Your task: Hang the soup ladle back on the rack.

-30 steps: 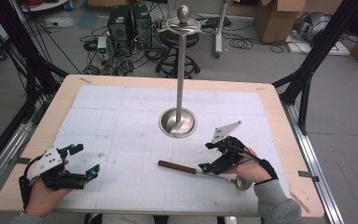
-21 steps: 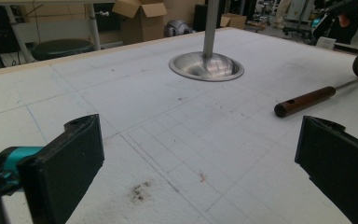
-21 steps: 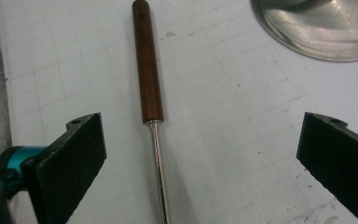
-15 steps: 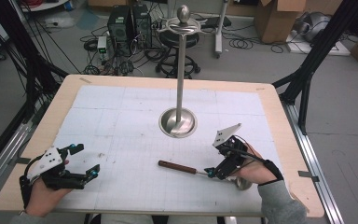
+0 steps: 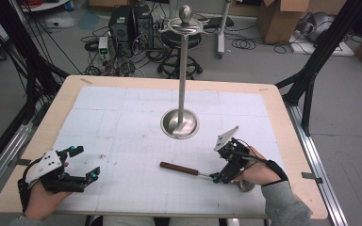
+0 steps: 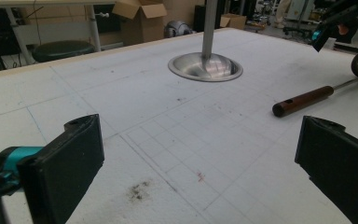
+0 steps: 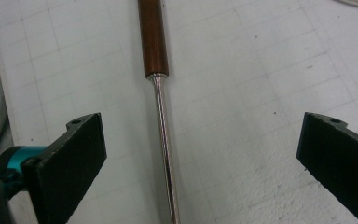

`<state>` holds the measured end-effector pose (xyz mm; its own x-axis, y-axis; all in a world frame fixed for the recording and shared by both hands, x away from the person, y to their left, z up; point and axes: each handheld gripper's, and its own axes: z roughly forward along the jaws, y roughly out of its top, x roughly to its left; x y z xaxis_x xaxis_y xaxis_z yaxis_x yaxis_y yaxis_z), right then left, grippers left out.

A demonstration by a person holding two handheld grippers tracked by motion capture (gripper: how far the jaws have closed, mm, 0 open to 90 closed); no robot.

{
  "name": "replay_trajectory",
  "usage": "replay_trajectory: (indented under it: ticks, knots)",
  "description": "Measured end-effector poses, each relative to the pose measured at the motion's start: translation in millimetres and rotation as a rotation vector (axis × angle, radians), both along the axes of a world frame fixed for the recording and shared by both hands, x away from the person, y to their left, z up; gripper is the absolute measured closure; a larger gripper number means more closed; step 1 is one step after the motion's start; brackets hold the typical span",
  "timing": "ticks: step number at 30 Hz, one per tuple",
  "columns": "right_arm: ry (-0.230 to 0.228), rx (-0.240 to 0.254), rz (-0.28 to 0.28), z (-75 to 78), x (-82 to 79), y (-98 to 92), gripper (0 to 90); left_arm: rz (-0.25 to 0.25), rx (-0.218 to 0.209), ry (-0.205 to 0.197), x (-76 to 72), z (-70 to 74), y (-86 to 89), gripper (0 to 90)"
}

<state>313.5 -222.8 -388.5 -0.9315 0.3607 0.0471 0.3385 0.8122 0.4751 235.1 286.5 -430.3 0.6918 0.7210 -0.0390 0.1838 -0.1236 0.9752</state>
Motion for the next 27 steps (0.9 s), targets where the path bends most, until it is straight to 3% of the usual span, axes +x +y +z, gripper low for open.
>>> replay_trajectory:
  ticks: [4, 11, 22, 27]
  knots:
    - [0.024, -0.033, -0.004, -3.3, 1.4, 0.3, 0.5, 0.005, 0.000, 0.003, 1.0, -0.5, 0.6, 1.7]
    - [0.026, -0.094, 0.011, -11.2, 0.0, 0.7, 0.8, 0.000, 0.001, -0.004, -0.7, 1.1, -1.1, 1.7]
    - [0.058, -0.165, 0.105, -17.4, -4.0, 3.4, 25.4, -0.006, 0.002, -0.008, -2.1, 2.0, -1.4, 1.7]
    - [0.080, -0.199, 0.104, -19.8, -5.1, 3.9, 34.5, -0.008, 0.006, -0.003, -0.2, 1.1, -2.1, 1.7]
